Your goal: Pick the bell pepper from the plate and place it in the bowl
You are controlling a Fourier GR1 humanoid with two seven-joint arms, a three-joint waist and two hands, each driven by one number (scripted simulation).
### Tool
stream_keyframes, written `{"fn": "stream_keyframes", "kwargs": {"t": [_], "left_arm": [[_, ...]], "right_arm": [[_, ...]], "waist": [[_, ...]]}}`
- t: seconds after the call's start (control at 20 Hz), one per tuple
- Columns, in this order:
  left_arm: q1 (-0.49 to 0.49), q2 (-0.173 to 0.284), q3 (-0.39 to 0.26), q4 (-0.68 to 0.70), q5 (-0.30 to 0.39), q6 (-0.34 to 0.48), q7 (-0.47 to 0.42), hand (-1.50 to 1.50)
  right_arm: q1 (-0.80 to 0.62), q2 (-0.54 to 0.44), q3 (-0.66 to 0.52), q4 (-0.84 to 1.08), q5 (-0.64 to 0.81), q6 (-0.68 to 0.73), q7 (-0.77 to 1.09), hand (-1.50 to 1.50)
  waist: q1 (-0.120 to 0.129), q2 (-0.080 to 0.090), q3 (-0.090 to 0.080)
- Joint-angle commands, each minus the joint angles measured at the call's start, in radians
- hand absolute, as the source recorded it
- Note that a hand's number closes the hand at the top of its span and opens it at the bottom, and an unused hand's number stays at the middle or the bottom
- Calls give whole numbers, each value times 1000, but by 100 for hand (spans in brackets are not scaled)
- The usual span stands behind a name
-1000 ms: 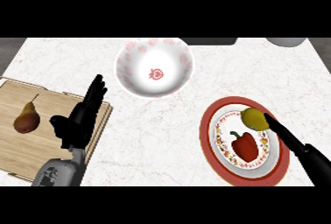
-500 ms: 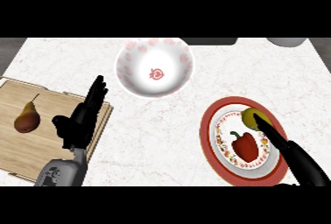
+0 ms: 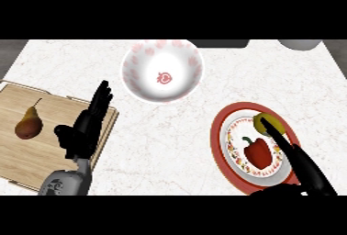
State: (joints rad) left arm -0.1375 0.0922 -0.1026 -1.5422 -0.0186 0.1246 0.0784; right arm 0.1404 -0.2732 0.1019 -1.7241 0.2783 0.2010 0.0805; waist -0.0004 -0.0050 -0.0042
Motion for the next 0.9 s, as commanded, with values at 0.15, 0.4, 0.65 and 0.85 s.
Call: {"fn": "stream_keyframes", "kwargs": {"t": [0.15,0.4,0.65,0.85], "left_arm": [[10,18,30,-25,7,-27,3,0],[2,16,21,-77,-1,-30,81,0],[-37,-23,21,46,-25,-9,3,0],[-17,8,52,14,11,-59,-6,0]], "right_arm": [[-86,-8,-27,194,122,-38,-51,-150],[-84,45,35,189,159,-30,-8,-150],[-96,-24,109,162,252,14,-124,150],[-73,-36,100,199,264,16,-217,150]], "waist": [[5,5,5],[4,5,4],[1,6,4],[1,5,4]]}}
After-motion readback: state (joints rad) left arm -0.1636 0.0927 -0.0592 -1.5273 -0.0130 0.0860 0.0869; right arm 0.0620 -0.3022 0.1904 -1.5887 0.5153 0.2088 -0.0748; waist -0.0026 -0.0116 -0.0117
